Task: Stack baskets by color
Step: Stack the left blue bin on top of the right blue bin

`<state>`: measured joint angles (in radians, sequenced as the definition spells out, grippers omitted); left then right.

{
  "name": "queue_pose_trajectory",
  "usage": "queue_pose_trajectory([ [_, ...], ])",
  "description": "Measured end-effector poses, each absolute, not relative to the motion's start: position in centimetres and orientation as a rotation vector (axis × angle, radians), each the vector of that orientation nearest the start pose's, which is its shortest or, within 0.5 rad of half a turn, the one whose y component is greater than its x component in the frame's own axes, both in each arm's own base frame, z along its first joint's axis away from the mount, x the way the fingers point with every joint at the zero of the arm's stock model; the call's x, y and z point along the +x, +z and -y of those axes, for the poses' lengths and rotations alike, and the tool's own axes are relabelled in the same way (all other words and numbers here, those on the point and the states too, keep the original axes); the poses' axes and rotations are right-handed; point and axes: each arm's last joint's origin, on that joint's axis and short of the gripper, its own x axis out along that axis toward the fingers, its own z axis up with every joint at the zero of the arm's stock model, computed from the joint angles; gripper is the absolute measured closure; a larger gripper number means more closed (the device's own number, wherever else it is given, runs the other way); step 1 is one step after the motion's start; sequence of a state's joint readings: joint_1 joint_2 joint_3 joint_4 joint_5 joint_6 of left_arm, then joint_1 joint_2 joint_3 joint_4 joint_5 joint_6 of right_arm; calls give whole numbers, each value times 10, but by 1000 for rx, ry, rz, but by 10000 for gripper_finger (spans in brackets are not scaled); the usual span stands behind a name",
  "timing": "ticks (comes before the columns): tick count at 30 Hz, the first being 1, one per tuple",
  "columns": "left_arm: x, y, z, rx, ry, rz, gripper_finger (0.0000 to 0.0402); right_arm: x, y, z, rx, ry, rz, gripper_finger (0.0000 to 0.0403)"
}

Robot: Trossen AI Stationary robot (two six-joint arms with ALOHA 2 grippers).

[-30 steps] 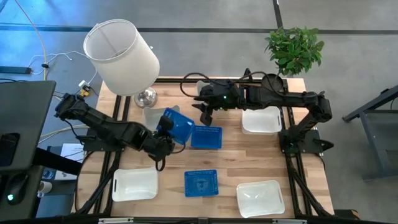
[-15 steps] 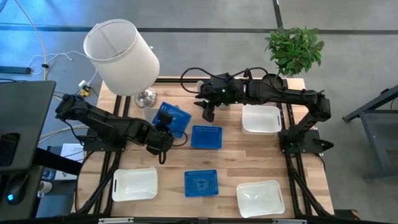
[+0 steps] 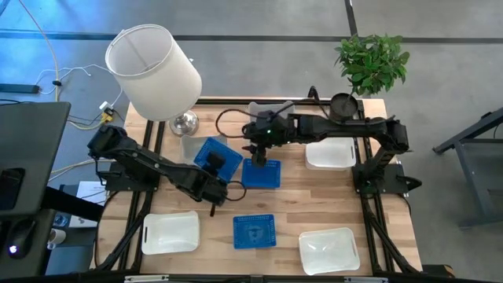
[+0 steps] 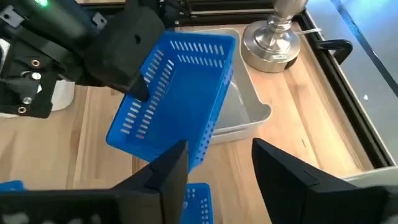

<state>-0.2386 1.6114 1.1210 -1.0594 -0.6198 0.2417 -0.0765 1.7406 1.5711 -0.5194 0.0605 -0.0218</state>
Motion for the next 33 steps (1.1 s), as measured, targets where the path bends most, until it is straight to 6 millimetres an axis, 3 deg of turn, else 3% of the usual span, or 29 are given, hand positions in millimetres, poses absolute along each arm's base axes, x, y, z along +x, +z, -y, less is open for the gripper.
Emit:
queue_pose_trajectory([
  [11,273,212,56,860,145,-1450,401,413,280,28,-14,-149,-771,213],
  [25,274,212,59,865,166,-1423,401,420,277,21,72,-122,-733,213],
  [33,278,221,73,886,154,-1353,401,420,276,20,112,-117,-739,213],
])
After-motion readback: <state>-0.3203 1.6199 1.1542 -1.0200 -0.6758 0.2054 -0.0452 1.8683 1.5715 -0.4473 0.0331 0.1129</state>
